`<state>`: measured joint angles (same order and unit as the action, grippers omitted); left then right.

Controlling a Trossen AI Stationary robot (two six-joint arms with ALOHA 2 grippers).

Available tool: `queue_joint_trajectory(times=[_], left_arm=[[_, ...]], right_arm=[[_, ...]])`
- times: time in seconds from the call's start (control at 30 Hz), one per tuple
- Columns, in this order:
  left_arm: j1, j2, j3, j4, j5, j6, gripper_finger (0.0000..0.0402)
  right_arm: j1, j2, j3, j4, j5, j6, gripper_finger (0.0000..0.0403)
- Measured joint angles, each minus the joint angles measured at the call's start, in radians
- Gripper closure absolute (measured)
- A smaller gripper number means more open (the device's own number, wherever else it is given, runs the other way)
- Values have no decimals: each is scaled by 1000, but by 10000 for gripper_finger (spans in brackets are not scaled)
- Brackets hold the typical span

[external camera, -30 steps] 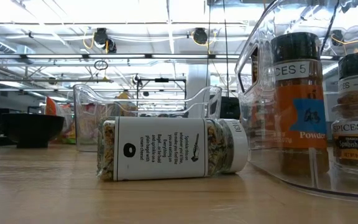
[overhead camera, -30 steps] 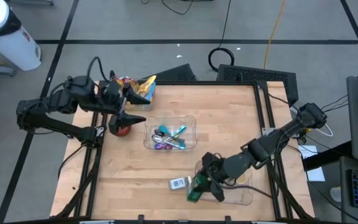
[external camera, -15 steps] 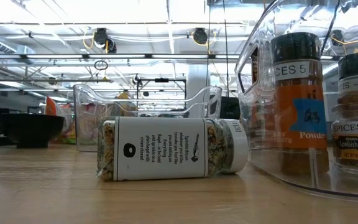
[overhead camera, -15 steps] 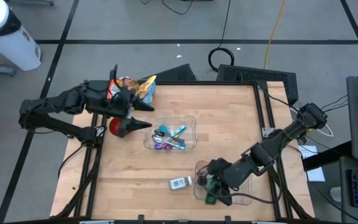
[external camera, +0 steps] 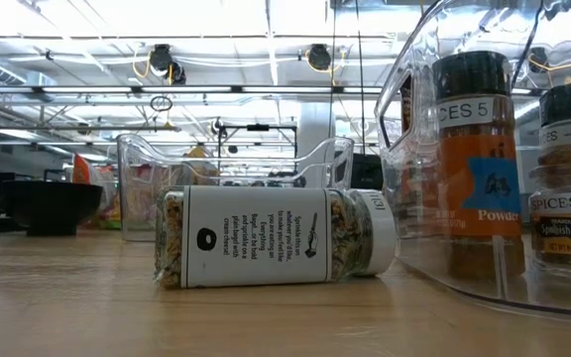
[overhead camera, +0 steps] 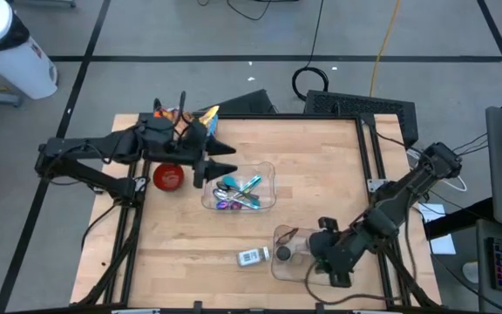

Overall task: Pick & Place Food Item
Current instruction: Put the green seasoning bottle into the bottom transparent bin

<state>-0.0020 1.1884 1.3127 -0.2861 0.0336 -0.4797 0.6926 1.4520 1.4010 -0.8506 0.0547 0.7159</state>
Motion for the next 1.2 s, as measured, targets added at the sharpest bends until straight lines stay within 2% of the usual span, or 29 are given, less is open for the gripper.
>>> queue_joint_trajectory(times=[0.2, 0.33, 0.6, 0.87, 1.2], left_arm=[[-20, 64, 2, 214, -63, -93, 53], [-43, 91, 1, 259, -88, -138, 53], [-104, 112, 1, 259, -169, -166, 53], [-157, 111, 1, 262, -269, -166, 53], [-160, 110, 1, 261, -272, -185, 53]], right_arm=[[27, -55, 0, 2, 110, -93, 213], [47, -58, 0, 3, 128, -140, 213], [90, -56, -52, 43, 204, -180, 213], [122, -50, -184, 231, 211, -209, 213], [121, 10, -279, 301, 201, -246, 213]])
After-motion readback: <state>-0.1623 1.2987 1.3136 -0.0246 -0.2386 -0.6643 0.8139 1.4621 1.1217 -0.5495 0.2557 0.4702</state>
